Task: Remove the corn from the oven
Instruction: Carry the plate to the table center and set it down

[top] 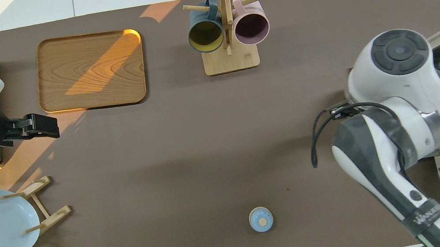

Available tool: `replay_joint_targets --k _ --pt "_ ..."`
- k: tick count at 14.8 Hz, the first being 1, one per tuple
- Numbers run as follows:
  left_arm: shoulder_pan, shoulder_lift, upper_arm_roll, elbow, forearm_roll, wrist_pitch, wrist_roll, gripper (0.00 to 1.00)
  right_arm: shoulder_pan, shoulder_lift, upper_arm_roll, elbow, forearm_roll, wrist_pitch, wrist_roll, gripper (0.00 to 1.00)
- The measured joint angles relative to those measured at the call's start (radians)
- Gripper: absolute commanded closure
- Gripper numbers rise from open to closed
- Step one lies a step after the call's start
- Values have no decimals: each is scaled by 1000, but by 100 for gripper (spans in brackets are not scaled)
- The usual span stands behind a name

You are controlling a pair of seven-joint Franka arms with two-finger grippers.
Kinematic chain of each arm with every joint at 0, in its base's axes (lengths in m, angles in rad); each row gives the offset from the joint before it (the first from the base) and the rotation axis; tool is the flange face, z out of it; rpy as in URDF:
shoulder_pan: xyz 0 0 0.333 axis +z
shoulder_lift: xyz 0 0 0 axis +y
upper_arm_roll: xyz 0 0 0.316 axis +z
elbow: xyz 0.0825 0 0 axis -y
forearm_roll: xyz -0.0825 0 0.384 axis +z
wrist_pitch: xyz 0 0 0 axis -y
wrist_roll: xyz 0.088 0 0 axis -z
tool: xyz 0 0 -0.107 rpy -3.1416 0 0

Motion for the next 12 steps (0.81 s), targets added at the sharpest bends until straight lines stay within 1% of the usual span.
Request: replay_joint_targets --k 2,3,5,6,7,8,9,11,12 --pt "0 0 0 0 0 0 0 0 116 69 1 103 0 -61 148 100" --pt "0 0 0 0 0 0 0 0 174 121 1 169 0 -97 227 100" --pt "0 0 0 0 0 0 0 0 284 263 1 335 -1 -143 389 100" --pt "0 0 0 0 0 0 0 0 326 342 1 410 -2 -142 453 100" --pt "0 0 0 0 0 0 0 0 349 402 1 456 2 -119 490 100" --pt "0 0 0 0 0 0 0 0 357 444 1 475 13 -76 514 100" --pt "0 0 0 0 0 0 0 0 356 468 0 474 32 -34 536 100" --pt "0 0 0 0 0 0 0 0 349 486 -2 457 70 28 560 100" --pt "0 0 0 0 0 0 0 0 348 485 -2 450 83 49 573 89"
